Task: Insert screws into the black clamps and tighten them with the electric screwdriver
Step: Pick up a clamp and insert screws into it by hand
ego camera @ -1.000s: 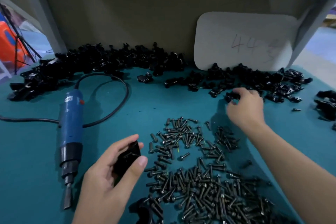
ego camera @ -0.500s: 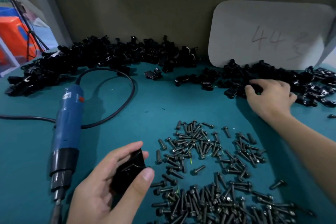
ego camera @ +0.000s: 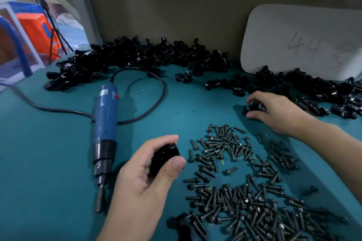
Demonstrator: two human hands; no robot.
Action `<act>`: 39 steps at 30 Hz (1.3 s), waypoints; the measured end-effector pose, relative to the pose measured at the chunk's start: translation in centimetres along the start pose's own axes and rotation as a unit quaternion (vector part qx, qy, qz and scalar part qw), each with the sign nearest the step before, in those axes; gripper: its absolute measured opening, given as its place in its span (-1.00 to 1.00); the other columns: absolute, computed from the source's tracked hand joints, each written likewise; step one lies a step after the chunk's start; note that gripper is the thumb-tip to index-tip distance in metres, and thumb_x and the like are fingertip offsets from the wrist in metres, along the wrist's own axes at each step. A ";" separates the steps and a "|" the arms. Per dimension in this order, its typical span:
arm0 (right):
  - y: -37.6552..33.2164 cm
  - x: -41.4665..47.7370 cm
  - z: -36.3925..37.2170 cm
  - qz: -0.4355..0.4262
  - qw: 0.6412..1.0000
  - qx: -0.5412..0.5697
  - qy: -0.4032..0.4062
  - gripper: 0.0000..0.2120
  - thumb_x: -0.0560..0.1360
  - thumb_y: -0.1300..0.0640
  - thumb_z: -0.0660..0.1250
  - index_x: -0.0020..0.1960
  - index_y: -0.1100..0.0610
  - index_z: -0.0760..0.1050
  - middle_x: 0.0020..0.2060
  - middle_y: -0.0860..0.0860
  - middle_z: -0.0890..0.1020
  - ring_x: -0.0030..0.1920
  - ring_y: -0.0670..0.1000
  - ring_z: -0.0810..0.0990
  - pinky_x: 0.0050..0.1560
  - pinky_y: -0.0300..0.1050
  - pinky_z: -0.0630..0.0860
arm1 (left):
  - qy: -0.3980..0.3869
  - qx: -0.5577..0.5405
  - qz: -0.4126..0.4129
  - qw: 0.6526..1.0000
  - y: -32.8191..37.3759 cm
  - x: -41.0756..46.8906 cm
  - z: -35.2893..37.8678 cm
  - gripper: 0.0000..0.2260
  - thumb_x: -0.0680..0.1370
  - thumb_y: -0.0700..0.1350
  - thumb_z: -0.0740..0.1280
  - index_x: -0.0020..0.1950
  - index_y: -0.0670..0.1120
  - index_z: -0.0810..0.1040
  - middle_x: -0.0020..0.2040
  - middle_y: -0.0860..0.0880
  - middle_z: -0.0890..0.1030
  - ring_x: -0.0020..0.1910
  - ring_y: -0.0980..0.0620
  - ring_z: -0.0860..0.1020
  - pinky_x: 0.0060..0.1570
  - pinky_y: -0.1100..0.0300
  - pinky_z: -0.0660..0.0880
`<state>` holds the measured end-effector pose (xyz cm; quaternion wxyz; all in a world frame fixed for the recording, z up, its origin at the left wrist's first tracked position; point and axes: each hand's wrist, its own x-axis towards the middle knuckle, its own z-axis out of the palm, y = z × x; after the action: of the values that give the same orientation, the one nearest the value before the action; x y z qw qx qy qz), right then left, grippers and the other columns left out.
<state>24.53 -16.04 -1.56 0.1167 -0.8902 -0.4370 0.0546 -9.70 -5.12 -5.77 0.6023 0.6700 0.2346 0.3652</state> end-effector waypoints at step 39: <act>-15.4 -14.7 5.0 -0.049 0.653 0.753 -0.062 -0.70 0.40 0.24 0.52 0.12 0.09 0.68 0.08 0.09 0.71 0.12 0.02 0.69 0.11 -0.19 0.60 | -0.080 -0.046 0.095 0.991 1.4 -0.7 0.4 -0.72 0.55 -0.12 0.49 0.26 0.02 0.65 0.16 0.07 0.72 0.22 0.03 0.67 0.23 0.17 0.58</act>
<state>2.74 -17.74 -2.52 0.7223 -0.4691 -0.2949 0.4139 -10.03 -6.15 -4.53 0.6116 0.6880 0.1042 0.3765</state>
